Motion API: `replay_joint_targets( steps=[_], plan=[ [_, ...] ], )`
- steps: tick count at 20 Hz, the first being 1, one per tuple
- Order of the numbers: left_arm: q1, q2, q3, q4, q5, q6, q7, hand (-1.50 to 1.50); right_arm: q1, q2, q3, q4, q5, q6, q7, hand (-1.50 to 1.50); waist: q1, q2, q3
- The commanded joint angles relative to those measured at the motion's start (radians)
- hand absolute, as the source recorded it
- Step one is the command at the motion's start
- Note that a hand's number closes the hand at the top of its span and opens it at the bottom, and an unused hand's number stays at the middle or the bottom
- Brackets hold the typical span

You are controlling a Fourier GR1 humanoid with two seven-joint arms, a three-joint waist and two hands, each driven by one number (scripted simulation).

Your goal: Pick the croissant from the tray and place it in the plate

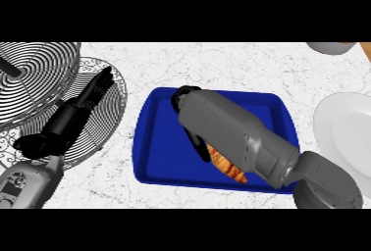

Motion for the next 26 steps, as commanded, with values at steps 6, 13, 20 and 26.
replay_joint_targets(
  steps=[6,13,20,26],
  plan=[
    [0.022,0.006,0.030,-0.059,0.007,-0.018,0.036,0.00,0.076,0.012,0.081,-0.015,-0.027,0.071,0.118,-1.50,-0.003,-0.004,0.001],
    [0.095,-0.026,-0.002,-0.100,-0.045,0.009,0.032,0.00,0.119,0.012,0.098,-0.023,-0.087,0.088,0.160,-1.50,-0.013,-0.009,0.001],
    [0.061,-0.036,0.028,-0.067,-0.051,0.011,0.050,0.00,0.185,0.012,0.176,-0.070,-0.056,0.099,0.147,-1.50,-0.044,-0.012,0.002],
    [0.057,-0.024,0.075,-0.047,-0.028,-0.020,0.043,0.00,0.204,0.012,0.194,-0.095,-0.039,0.107,0.134,-1.50,-0.052,-0.011,0.002]
  ],
)
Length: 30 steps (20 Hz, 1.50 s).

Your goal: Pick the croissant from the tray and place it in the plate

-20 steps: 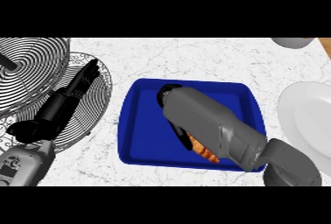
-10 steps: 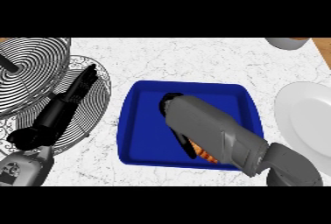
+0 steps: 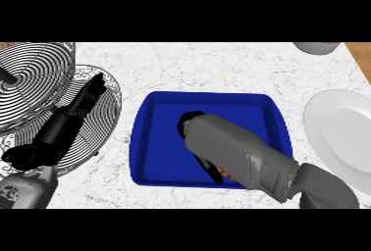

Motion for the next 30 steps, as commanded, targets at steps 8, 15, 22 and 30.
replay_joint_targets(
  steps=[8,15,22,30],
  plan=[
    [0.041,0.027,0.055,0.007,0.007,-0.055,-0.044,0.00,0.142,-0.004,0.053,-0.122,0.185,0.009,-0.090,1.50,-0.019,0.024,0.000],
    [0.032,0.005,0.050,-0.009,-0.019,0.009,0.013,0.00,0.023,-0.404,-0.072,0.300,0.207,-0.228,0.091,1.50,-0.141,0.026,-0.009],
    [0.029,0.005,0.060,-0.022,-0.020,0.019,0.008,0.00,-0.046,-0.624,-0.083,0.578,0.235,-0.441,0.219,1.50,-0.106,0.063,-0.008],
    [0.010,0.007,0.042,-0.047,-0.023,-0.003,-0.012,0.00,-0.133,-0.833,-0.042,0.586,0.281,-0.682,0.428,1.50,0.009,0.107,-0.006]
  ],
)
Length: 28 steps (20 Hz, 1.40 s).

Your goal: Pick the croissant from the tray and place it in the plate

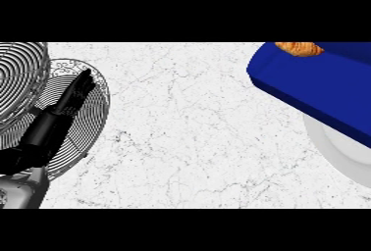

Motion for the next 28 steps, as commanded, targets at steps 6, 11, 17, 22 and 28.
replay_joint_targets(
  steps=[6,11,17,22,28],
  plan=[
    [-0.044,-0.002,-0.029,-0.036,-0.009,-0.025,-0.017,0.00,-0.057,-0.177,0.066,0.026,0.071,-0.296,0.334,1.50,0.105,0.038,0.002],
    [-0.052,-0.015,-0.053,-0.045,-0.006,-0.037,-0.015,0.00,-0.041,-0.262,0.112,0.026,0.119,-0.360,0.335,1.50,0.128,0.043,0.003],
    [-0.064,-0.015,-0.058,-0.044,-0.001,-0.048,-0.008,0.00,0.002,-0.333,0.128,0.026,0.138,-0.412,0.335,1.50,0.143,0.041,0.008],
    [-0.078,-0.024,-0.064,-0.040,0.000,-0.048,-0.003,0.00,0.023,-0.375,0.134,0.026,0.147,-0.472,0.336,1.50,0.147,0.034,0.007],
    [-0.086,-0.034,-0.073,-0.033,-0.007,-0.040,0.016,0.00,0.073,-0.408,0.144,0.026,0.160,-0.567,0.335,1.50,0.132,0.020,0.010]
  ],
)
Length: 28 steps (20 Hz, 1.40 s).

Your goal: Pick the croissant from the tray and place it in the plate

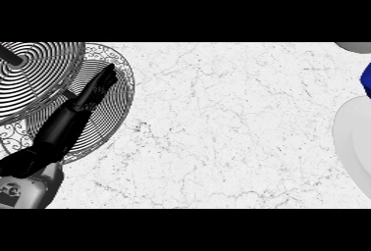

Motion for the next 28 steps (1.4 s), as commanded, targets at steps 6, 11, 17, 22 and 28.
replay_joint_targets(
  steps=[6,11,17,22,28],
  plan=[
    [-0.005,-0.010,0.000,0.015,0.004,0.004,0.016,0.00,0.096,-0.026,-0.001,0.000,0.003,-0.132,0.237,1.50,-0.020,-0.015,0.002],
    [0.019,-0.012,0.008,0.018,0.002,0.013,0.007,0.00,0.156,-0.031,-0.070,0.000,-0.063,-0.152,0.237,1.50,-0.035,-0.031,0.002],
    [0.033,-0.004,0.027,0.030,0.003,0.023,0.010,0.00,0.234,-0.050,-0.190,0.000,-0.181,-0.218,0.237,-1.50,-0.076,-0.037,0.005],
    [0.030,-0.005,0.018,0.022,-0.005,0.023,0.015,0.00,0.328,0.004,-0.219,0.000,-0.208,-0.336,0.237,-1.50,-0.073,-0.037,0.003],
    [0.029,-0.014,0.009,0.026,-0.002,0.018,0.015,0.00,0.382,0.044,-0.214,0.000,-0.201,-0.491,0.237,-1.50,-0.048,-0.041,-0.004]
  ],
)
